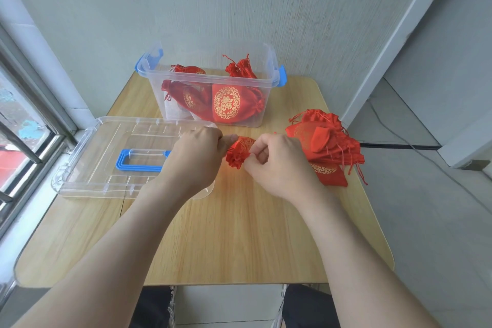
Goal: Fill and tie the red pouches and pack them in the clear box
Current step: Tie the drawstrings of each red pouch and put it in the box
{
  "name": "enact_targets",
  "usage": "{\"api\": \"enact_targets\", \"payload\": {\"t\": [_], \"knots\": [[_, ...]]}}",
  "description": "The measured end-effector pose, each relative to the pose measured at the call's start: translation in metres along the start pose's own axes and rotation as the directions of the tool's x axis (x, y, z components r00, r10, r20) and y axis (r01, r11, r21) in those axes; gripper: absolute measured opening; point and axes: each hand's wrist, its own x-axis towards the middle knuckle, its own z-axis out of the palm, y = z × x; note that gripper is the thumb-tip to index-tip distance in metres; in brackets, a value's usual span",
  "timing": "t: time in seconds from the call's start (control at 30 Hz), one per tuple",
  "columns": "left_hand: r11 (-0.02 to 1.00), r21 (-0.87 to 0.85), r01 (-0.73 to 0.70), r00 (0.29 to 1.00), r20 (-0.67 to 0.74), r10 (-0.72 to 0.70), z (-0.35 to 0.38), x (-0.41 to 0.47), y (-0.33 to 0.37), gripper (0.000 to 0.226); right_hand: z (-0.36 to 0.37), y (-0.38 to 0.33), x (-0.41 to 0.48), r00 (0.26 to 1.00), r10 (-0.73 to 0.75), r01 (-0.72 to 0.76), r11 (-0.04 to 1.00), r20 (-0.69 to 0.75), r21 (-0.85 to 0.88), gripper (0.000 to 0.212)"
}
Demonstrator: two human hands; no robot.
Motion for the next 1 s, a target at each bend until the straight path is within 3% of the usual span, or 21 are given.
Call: {"api": "enact_targets", "payload": {"t": [0.23,0.57,0.7,0.93,1.0], "knots": [[0.998,-0.028,0.065,0.976,0.208,-0.058,-0.003,-0.001,0.004,0.061,0.003,0.005,0.0,0.997,-0.077,0.076,0.989,-0.005,-0.131,0.007],[0.974,-0.141,0.175,0.949,0.288,-0.129,-0.006,0.0,0.002,0.056,0.012,0.007,-0.001,0.998,-0.046,0.052,0.988,0.04,-0.148,0.012],[0.961,-0.232,0.154,0.965,0.246,-0.095,-0.006,-0.002,0.008,0.059,0.011,0.005,-0.002,0.996,-0.049,0.041,0.994,-0.075,-0.104,0.008],[0.739,-0.631,0.236,0.967,0.224,-0.117,-0.01,0.0,0.015,0.052,0.013,0.007,-0.009,0.999,-0.043,0.046,0.994,-0.032,0.102,0.04],[0.636,-0.723,0.27,0.961,0.247,-0.127,-0.015,0.001,0.019,0.049,0.016,0.008,-0.007,0.992,-0.058,0.076,0.985,-0.114,0.158,0.033]]}}
